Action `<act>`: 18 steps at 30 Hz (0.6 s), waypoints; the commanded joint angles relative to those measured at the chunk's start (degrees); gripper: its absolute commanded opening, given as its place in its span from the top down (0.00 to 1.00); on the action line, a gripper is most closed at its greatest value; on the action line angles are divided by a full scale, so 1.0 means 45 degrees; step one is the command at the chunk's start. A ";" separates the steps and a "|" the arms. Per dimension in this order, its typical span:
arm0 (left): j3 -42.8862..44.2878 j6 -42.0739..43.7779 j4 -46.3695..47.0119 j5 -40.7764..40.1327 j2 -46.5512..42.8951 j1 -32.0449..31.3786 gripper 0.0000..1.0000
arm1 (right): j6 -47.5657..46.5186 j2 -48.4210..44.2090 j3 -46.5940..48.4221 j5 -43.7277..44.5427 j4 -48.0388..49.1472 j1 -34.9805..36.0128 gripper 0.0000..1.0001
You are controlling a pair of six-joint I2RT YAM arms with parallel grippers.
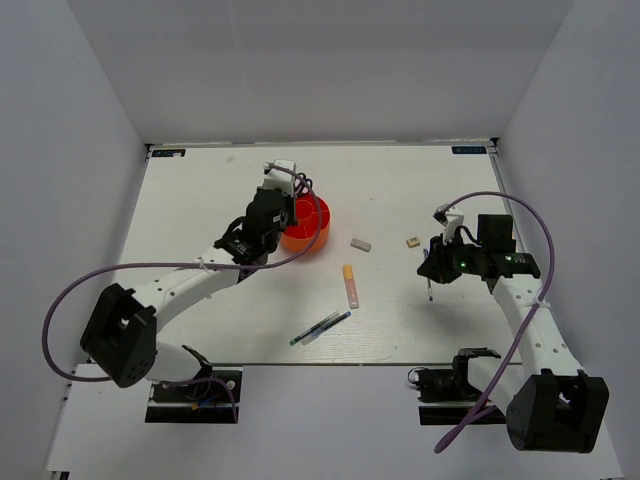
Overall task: Sort the stationery into containers
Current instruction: Place the pen in the storage box.
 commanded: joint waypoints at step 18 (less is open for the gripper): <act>-0.1546 -0.1300 0.3902 -0.1253 0.1681 0.0391 0.99 | -0.0306 -0.0096 0.0019 -0.0683 0.0171 -0.0050 0.56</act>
